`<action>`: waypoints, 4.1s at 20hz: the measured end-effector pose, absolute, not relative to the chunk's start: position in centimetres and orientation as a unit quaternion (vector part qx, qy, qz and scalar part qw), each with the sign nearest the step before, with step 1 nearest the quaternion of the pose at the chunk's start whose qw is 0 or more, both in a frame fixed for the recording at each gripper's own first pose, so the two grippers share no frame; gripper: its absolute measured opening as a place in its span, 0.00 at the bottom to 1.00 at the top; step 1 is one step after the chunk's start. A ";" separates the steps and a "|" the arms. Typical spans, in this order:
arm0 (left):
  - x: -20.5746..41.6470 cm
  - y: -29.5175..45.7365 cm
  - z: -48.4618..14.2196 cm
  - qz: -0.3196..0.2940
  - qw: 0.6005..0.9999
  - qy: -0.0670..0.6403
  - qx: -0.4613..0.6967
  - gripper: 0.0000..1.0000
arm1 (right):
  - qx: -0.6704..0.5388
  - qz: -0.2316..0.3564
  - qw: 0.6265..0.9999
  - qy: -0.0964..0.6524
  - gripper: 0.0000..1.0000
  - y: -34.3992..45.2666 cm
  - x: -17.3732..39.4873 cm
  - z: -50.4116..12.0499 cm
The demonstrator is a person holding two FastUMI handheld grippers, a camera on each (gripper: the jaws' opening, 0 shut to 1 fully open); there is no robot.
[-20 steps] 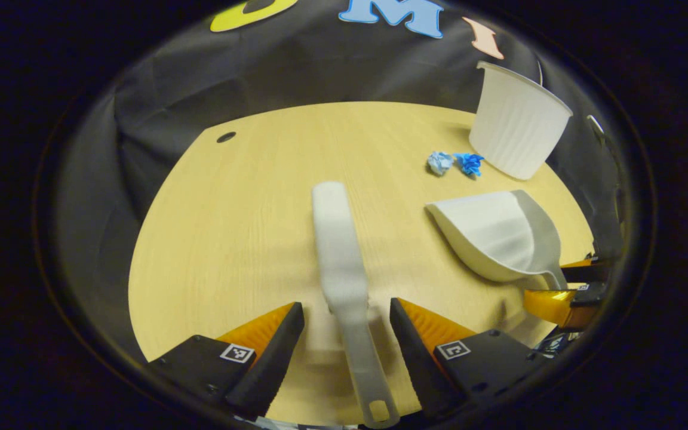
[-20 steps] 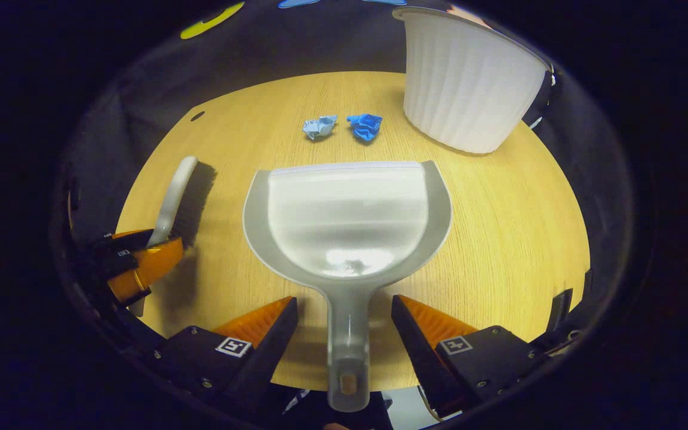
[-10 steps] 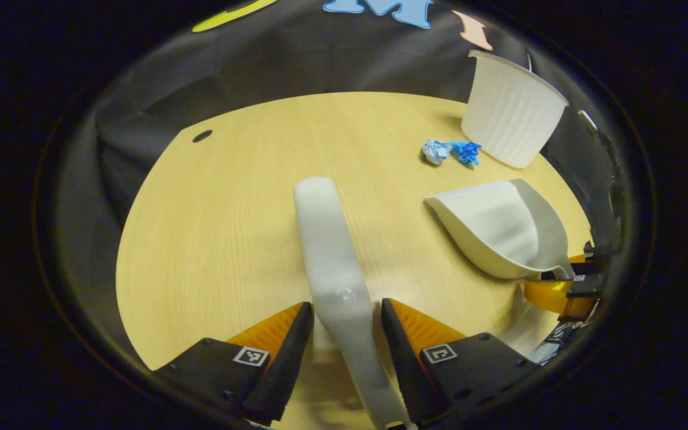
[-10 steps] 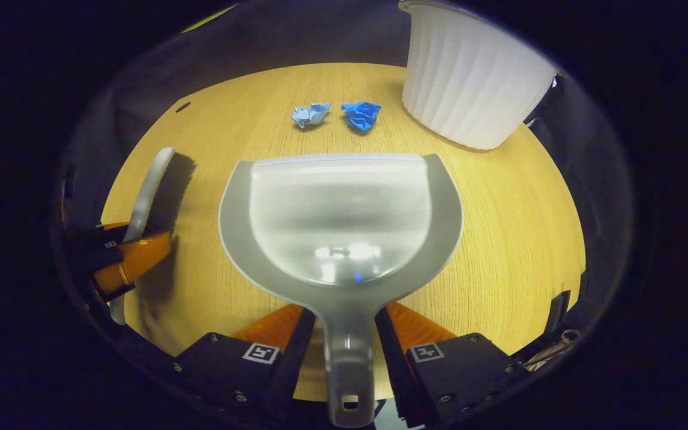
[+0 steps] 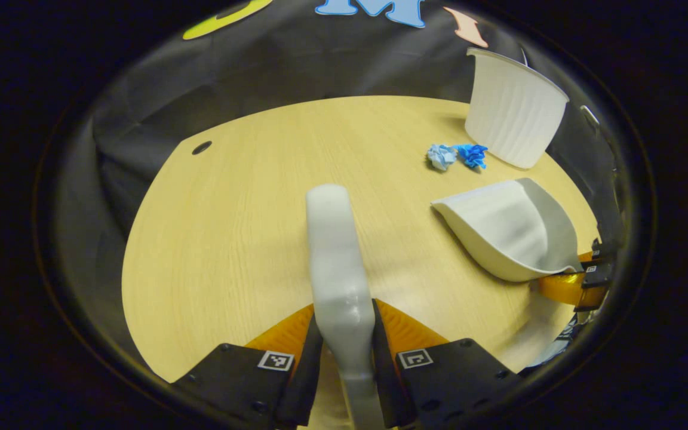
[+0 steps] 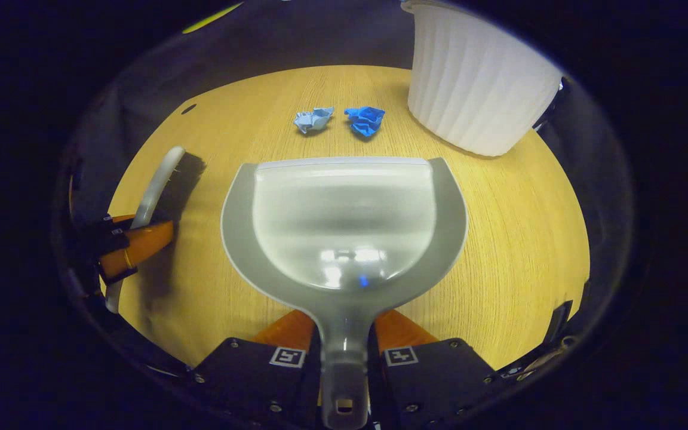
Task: Pick up the small broom and dustpan from the desktop, sweep the trash into the dustpan with the broom, and then empty the trash into the garbage bin.
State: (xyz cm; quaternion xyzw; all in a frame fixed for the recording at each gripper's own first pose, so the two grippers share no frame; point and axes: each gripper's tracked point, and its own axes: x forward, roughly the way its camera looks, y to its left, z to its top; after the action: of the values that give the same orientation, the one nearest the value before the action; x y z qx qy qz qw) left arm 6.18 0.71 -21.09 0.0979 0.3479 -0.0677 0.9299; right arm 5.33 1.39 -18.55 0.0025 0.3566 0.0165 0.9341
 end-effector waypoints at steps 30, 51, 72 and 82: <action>24.2 -15.2 -17.6 -0.300 0.862 0.285 0.293 0.45 | -0.075 0.131 0.910 0.385 0.33 -5.4 7.0 -16.9; 13.7 -25.8 -17.5 -0.439 0.807 0.309 0.246 0.46 | -0.050 0.151 0.917 0.366 0.33 -5.2 7.3 -16.8; 8.3 -8.7 -16.9 -0.171 0.943 0.259 0.121 0.44 | -0.066 0.159 0.941 0.292 0.33 -6.3 7.9 -16.9; 3.4 -3.5 -30.8 -0.091 0.964 0.245 0.057 0.47 | 0.009 0.236 0.948 0.211 0.33 -5.6 8.5 -17.3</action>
State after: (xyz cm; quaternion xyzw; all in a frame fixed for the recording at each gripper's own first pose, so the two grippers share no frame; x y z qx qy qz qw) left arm 3.41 -3.48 -30.80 0.0575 0.2445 -0.0912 0.9636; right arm 8.50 -5.56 -17.33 0.0088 0.2115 0.2358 0.9485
